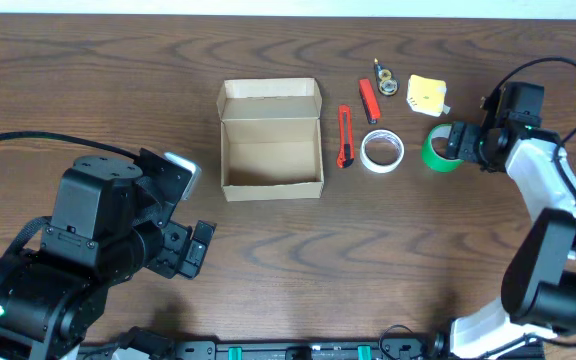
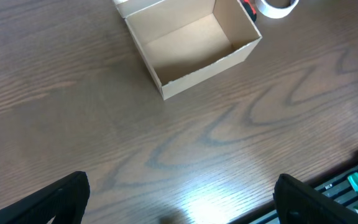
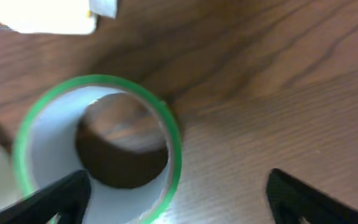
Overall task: Pack container
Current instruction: 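Reach the right gripper to the green tape roll and grasp it, then carry the green tape roll into the box and release it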
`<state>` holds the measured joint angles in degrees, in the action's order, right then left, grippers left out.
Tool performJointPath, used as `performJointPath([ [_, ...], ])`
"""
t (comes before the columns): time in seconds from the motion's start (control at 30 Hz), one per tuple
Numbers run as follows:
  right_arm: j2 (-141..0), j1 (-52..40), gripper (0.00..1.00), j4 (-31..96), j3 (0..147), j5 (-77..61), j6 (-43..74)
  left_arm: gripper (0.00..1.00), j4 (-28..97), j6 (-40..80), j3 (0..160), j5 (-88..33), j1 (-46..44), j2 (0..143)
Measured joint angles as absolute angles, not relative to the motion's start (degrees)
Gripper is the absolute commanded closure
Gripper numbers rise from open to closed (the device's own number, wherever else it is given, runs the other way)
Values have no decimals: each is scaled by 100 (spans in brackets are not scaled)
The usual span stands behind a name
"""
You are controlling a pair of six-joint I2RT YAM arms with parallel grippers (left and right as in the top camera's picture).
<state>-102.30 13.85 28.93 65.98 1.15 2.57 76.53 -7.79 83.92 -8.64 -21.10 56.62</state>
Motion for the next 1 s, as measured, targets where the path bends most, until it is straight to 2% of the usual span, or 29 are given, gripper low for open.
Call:
performJointPath([
  [0.03, -10337, 1387, 35, 2812, 6598, 110, 220, 5, 7653, -779, 8392, -864, -2110, 5662],
  [0.13, -10547, 1387, 73, 2620, 6598, 134, 167, 5, 7653, -781, 8392, -864, -2110, 5662],
  [0.23, -10604, 1387, 99, 2447, 6600, 143, 165, 5, 7653, -779, 8392, -864, -2110, 5662],
  [0.4, -10610, 1393, 99, 2810, 7026, 158, 165, 5, 7653, -779, 8392, -864, -2110, 5662],
  [0.67, -10615, 1203, 99, 4423, 9225, -113, 145, 4, 7653, -779, 8392, -864, -2110, 5662],
  [0.83, -10615, 443, 99, 4748, 10361, -626, 178, 5, 7651, -779, 8392, -864, -2110, 5662],
  [1.0, -10613, -722, 99, 4748, 10610, -913, 381, 5, 7653, -779, 8392, -864, -2110, 5662],
])
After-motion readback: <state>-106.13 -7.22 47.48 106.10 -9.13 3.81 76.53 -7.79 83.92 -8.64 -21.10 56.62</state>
